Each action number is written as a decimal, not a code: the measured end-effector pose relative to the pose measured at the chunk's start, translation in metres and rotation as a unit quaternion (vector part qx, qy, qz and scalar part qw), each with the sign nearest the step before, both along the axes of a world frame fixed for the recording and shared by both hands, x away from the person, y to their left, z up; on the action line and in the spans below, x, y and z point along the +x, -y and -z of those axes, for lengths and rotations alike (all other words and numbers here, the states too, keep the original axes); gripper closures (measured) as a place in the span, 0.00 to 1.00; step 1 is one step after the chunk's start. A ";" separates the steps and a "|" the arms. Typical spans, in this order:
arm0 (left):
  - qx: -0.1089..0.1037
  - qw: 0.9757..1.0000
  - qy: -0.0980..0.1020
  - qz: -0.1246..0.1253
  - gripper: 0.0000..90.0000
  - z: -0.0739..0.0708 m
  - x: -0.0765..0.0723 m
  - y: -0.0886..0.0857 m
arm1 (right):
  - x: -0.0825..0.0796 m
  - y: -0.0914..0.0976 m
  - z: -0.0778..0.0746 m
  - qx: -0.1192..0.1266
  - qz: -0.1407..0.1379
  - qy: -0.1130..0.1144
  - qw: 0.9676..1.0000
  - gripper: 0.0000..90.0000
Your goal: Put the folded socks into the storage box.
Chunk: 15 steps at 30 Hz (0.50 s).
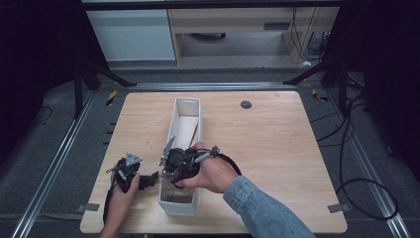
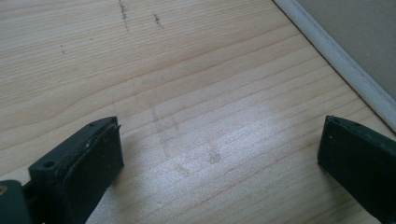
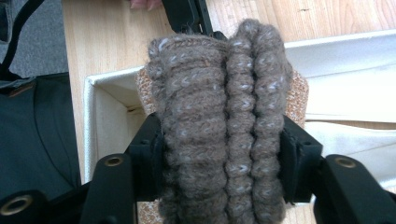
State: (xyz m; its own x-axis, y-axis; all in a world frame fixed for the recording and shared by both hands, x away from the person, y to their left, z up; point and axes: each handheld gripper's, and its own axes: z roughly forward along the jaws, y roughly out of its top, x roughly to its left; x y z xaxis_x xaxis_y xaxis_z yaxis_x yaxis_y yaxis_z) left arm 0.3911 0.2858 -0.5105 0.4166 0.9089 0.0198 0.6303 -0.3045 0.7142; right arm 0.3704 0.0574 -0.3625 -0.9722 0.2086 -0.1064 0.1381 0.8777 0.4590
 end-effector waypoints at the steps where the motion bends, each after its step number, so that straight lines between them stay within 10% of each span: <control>1: 0.000 1.000 0.000 0.000 0.00 0.000 0.000 0.000 | 0.000 0.000 0.000 0.002 0.001 0.002 1.000 0.47; 15: 0.001 1.000 0.000 0.001 0.00 0.000 0.000 0.000 | -0.006 0.001 0.009 -0.003 0.004 0.010 1.000 0.53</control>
State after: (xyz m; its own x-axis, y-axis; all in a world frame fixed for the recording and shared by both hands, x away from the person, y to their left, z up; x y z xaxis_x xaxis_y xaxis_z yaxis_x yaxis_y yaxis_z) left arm 0.3913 0.2861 -0.5104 0.4185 0.9079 0.0215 0.6299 -0.3072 0.7133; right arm 0.3642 0.0564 -0.3714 -0.9680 0.2166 -0.1266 0.1370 0.8790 0.4568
